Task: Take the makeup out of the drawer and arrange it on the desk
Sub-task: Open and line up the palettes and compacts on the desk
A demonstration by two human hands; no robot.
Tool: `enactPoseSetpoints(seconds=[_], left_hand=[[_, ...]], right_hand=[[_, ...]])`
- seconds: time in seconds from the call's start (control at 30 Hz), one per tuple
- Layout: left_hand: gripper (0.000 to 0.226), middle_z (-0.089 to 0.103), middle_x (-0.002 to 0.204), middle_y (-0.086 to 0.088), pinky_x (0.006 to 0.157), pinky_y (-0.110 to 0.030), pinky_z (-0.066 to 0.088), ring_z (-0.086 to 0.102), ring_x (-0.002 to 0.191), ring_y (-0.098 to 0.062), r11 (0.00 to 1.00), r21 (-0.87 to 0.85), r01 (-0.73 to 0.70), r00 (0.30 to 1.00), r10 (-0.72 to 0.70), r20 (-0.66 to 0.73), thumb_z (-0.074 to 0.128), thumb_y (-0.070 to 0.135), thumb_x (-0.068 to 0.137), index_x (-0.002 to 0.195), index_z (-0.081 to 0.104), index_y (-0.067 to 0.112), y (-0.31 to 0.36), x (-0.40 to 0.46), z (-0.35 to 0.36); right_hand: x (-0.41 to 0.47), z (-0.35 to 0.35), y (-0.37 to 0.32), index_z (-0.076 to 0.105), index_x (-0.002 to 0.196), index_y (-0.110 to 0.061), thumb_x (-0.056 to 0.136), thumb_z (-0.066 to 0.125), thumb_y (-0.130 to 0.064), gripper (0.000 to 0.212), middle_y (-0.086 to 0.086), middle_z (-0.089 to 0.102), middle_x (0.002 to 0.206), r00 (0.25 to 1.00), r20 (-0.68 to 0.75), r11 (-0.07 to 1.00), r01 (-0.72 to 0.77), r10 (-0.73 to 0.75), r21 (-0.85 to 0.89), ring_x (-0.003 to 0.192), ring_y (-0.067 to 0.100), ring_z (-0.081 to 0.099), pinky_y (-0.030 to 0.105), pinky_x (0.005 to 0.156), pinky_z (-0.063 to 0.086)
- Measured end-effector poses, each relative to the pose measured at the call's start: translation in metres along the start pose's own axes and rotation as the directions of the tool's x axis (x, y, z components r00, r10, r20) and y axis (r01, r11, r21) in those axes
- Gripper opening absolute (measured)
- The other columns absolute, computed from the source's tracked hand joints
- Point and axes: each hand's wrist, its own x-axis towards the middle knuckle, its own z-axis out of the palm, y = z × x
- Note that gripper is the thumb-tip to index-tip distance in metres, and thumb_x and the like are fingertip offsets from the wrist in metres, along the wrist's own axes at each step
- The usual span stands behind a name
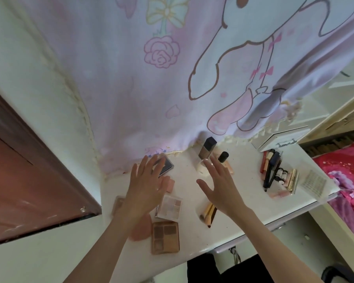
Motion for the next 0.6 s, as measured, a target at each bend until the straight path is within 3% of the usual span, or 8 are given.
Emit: enactPoseSetpoints(seconds=[0.17,0.33,0.5,0.6], left_hand=[[0.069,0.012,0.156,0.003,0.116,-0.043,0.006,0.004,0.144,-0.02,0.995,-0.048,0.084,0.996,-0.083,0.019,0.009,0.051,0.083,0.147,0.017,0.025,0.032,0.023,0.013],[0.059,0.026,0.152,-0.003,0.115,-0.047,0.016,0.018,0.142,-0.024,0.983,-0.073,0.169,0.981,-0.175,-0.079,0.024,0.046,0.091,0.144,0.031,0.019,0.065,0.055,0.039],[0.068,0.022,0.153,-0.002,0.116,-0.039,0.007,0.012,0.143,-0.022,0.898,-0.183,0.4,0.897,-0.425,-0.125,0.017,0.052,0.086,0.145,0.026,0.02,0.086,0.082,0.067],[0.073,0.023,0.153,-0.001,0.115,-0.038,0.007,0.012,0.143,-0.022,0.861,-0.183,0.474,0.853,-0.501,-0.149,0.017,0.057,0.083,0.145,0.028,0.02,0.093,0.086,0.081]], right_hand=[[0.022,-0.017,0.038,0.024,0.146,-0.022,0.094,0.049,-0.039,0.06,-0.004,0.016,0.156,0.996,-0.007,0.996,0.087,-0.087,0.015,0.145,0.013,0.008,0.024,0.114,-0.001],[0.074,-0.033,0.081,0.025,0.146,-0.021,0.095,0.047,-0.039,0.059,-0.004,0.02,0.155,0.973,0.029,0.972,0.225,-0.227,0.07,0.143,0.013,0.014,0.032,0.118,0.014],[0.126,-0.038,0.11,0.018,0.148,-0.026,0.096,0.04,-0.043,0.059,-0.007,0.013,0.156,0.857,0.206,0.881,0.45,-0.472,0.146,0.144,0.007,0.004,0.027,0.118,0.012],[0.147,-0.042,0.118,0.016,0.148,-0.026,0.098,0.039,-0.04,0.057,-0.006,0.013,0.157,0.769,0.272,0.815,0.56,-0.578,0.148,0.143,0.007,0.003,0.019,0.113,0.001]])
